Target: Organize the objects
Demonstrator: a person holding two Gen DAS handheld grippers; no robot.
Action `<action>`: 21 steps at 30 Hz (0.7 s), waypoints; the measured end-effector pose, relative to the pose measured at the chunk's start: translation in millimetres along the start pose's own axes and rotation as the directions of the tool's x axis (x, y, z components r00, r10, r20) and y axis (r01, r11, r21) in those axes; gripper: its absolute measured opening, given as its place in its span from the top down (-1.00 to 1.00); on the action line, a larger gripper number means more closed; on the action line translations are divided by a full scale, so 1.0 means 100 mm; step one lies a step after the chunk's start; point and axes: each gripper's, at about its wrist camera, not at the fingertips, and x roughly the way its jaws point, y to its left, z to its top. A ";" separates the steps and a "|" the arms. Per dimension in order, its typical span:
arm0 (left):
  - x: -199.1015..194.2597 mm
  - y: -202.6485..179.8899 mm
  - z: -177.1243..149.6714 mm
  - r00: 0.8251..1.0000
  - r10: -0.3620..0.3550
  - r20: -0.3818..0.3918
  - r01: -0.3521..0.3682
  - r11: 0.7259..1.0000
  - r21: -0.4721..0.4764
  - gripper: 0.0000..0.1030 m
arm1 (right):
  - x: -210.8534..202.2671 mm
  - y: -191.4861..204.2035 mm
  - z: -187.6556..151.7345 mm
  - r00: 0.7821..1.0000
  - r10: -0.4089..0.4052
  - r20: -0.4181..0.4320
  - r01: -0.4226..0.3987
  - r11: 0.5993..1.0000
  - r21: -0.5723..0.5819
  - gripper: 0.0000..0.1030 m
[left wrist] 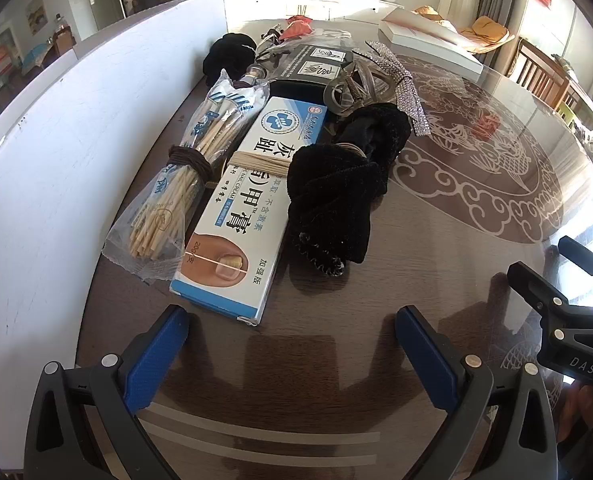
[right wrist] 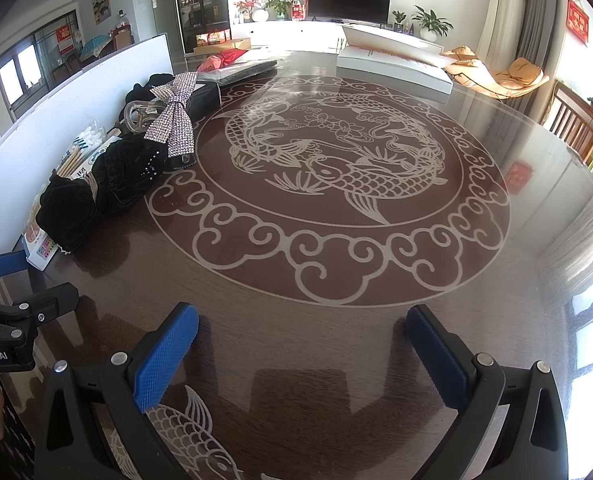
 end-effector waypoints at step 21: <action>0.02 0.02 0.04 1.000 0.003 0.004 -0.003 1.000 -0.004 -1.00 | 0.00 0.00 0.00 1.000 0.000 0.000 0.000 1.000 0.000 -1.00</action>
